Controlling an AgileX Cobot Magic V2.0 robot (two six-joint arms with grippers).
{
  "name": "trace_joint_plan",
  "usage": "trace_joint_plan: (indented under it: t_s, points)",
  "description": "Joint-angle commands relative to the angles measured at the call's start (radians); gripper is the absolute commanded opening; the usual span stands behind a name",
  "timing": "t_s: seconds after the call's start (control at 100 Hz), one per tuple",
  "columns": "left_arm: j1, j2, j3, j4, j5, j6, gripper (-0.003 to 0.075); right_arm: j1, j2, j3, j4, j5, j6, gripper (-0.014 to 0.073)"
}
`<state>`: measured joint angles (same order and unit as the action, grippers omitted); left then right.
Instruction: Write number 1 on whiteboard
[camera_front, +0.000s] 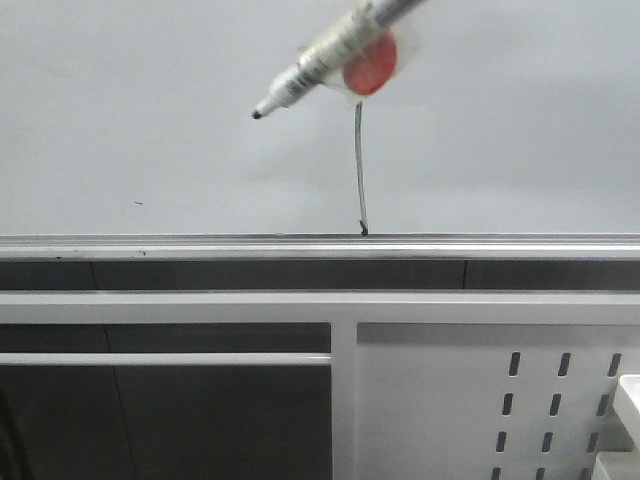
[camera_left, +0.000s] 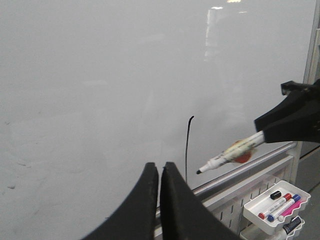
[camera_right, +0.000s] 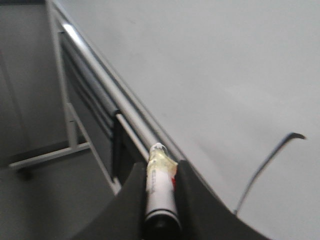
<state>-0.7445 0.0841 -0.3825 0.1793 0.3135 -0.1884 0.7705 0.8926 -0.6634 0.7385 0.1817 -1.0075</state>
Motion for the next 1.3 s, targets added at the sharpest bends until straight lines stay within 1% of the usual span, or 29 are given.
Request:
trace_joint_plan:
  t_s: [0.0,0.05,0.1,0.17,0.2,0.22,0.27,0.34,0.39,0.44,0.57,0.67,0.8,0.97,1.11,1.29]
  points:
    - [0.002,0.024,-0.029,-0.027,-0.034,-0.005,0.0036,0.001,-0.062,-0.069,0.023,0.143,-0.009,-0.0068]
    - [0.002,0.040,-0.033,-0.048,-0.009,0.007,0.0102,0.001,-0.091,-0.083,0.022,0.188,-0.009,-0.0068]
    - [0.002,0.066,-0.048,-0.085,0.017,0.055,0.0197,0.001,-0.106,-0.092,0.022,0.219,-0.009,-0.0068]
    - [0.002,0.111,-0.087,-0.190,0.049,0.209,0.0302,0.001,-0.110,-0.109,0.022,0.264,-0.009,-0.0068]
    - [0.002,0.134,-0.109,-0.246,0.067,0.314,0.0327,0.001,-0.110,-0.118,0.024,0.281,-0.009,-0.0068]
    - [0.002,0.154,-0.127,-0.291,0.086,0.358,0.0338,0.001,-0.110,-0.120,0.024,0.295,-0.009,-0.0068]
    - [0.002,0.206,-0.173,-0.396,0.145,0.537,0.0335,0.001,-0.104,-0.135,0.024,0.323,-0.009,-0.0068]
    - [0.002,0.291,-0.240,-0.529,0.261,0.726,0.0313,0.001,-0.085,-0.154,0.024,0.356,-0.009,-0.0068]
    - [0.002,0.353,-0.285,-0.600,0.352,0.817,0.0293,0.003,-0.069,-0.170,0.024,0.376,-0.009,-0.0068]
    - [0.002,0.414,-0.324,-0.662,0.410,0.869,0.0276,0.010,-0.048,-0.193,0.024,0.400,-0.009,-0.0068]
    - [0.002,0.542,-0.403,-0.762,0.488,0.955,0.0272,0.036,0.026,-0.270,0.022,0.477,-0.009,-0.0068]
    - [0.002,0.603,-0.439,-0.772,0.522,0.996,0.0272,0.056,0.080,-0.332,0.021,0.510,-0.009,-0.0068]
    - [0.002,0.659,-0.463,-0.772,0.544,1.003,0.0272,0.078,0.138,-0.385,0.021,0.522,-0.009,-0.0068]
    - [0.002,0.672,-0.465,-0.775,0.544,1.043,0.0272,0.098,0.183,-0.429,0.021,0.526,-0.009,-0.0068]
    - [0.002,0.678,-0.465,-0.775,0.544,1.043,0.0272,0.106,0.185,-0.444,0.025,0.509,-0.009,-0.0068]
    - [0.002,0.680,-0.465,-0.775,0.521,1.043,0.0272,0.106,0.185,-0.469,0.057,0.535,-0.009,-0.0068]
